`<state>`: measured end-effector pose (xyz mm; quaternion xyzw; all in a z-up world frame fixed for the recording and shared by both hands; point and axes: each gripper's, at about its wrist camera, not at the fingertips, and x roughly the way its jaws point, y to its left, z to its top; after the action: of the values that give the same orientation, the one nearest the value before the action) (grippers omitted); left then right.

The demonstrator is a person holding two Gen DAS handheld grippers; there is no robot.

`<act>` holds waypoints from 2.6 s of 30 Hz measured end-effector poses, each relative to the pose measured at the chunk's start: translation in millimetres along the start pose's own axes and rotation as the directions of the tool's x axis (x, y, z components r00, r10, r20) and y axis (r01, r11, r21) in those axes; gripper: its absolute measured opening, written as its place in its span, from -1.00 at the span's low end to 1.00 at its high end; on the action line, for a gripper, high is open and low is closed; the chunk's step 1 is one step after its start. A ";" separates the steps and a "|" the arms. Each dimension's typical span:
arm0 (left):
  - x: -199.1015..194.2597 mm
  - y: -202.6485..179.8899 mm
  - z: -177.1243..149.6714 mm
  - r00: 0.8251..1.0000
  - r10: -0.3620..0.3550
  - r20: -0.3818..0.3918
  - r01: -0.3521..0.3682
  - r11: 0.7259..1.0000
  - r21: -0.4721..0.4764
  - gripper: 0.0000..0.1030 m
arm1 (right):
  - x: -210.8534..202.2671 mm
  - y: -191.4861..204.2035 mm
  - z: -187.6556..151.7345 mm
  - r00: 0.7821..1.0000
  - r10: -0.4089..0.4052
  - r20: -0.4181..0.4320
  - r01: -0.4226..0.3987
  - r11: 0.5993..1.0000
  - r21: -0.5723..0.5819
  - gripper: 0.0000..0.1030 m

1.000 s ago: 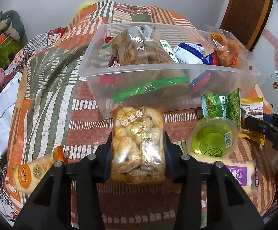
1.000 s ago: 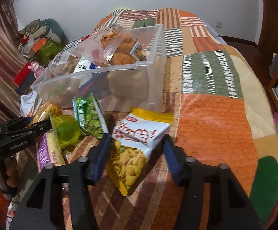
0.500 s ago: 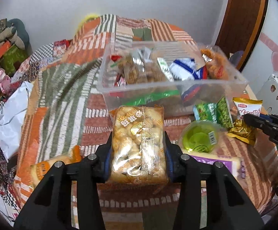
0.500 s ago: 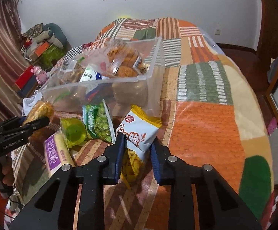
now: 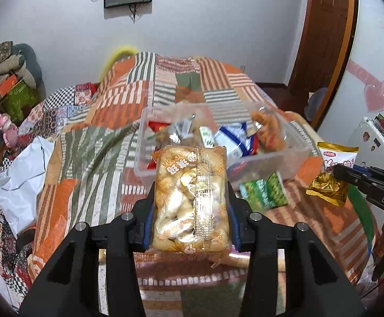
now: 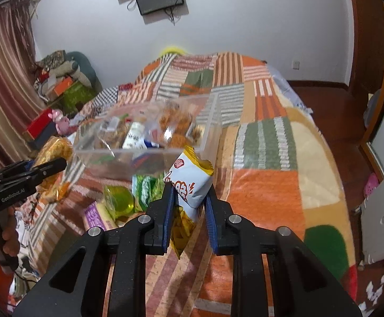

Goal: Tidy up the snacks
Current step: 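Carry both bags over the box and open both tools to drop them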

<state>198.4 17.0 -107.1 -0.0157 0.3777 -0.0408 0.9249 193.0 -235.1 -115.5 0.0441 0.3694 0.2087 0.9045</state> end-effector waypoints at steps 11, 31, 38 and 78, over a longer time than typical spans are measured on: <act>-1.2 -11.9 27.6 0.998 -0.023 0.051 0.022 1.000 0.002 -0.15 | -12.2 5.9 26.2 0.996 0.003 0.094 -0.002 1.000 -0.013 -0.61; 49.5 -30.5 71.0 0.998 -0.045 0.037 0.045 0.999 0.006 -0.15 | 20.7 -3.3 66.6 0.990 -0.034 0.136 0.038 0.999 -0.024 -0.61; 78.0 -33.7 77.9 0.998 -0.056 0.004 0.056 0.998 -0.004 -0.15 | 42.5 -3.6 77.5 0.992 -0.044 0.121 0.048 0.998 -0.031 -0.61; 80.7 -33.7 79.8 0.995 -0.092 -0.032 0.092 0.996 -0.006 0.04 | 56.6 3.1 87.2 0.998 -0.061 0.025 0.063 0.993 -0.098 -0.33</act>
<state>309.5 -23.8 -104.4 -0.0344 0.3915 -0.0828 0.9158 288.0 -202.5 -88.5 -0.0096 0.3500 0.1980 0.9155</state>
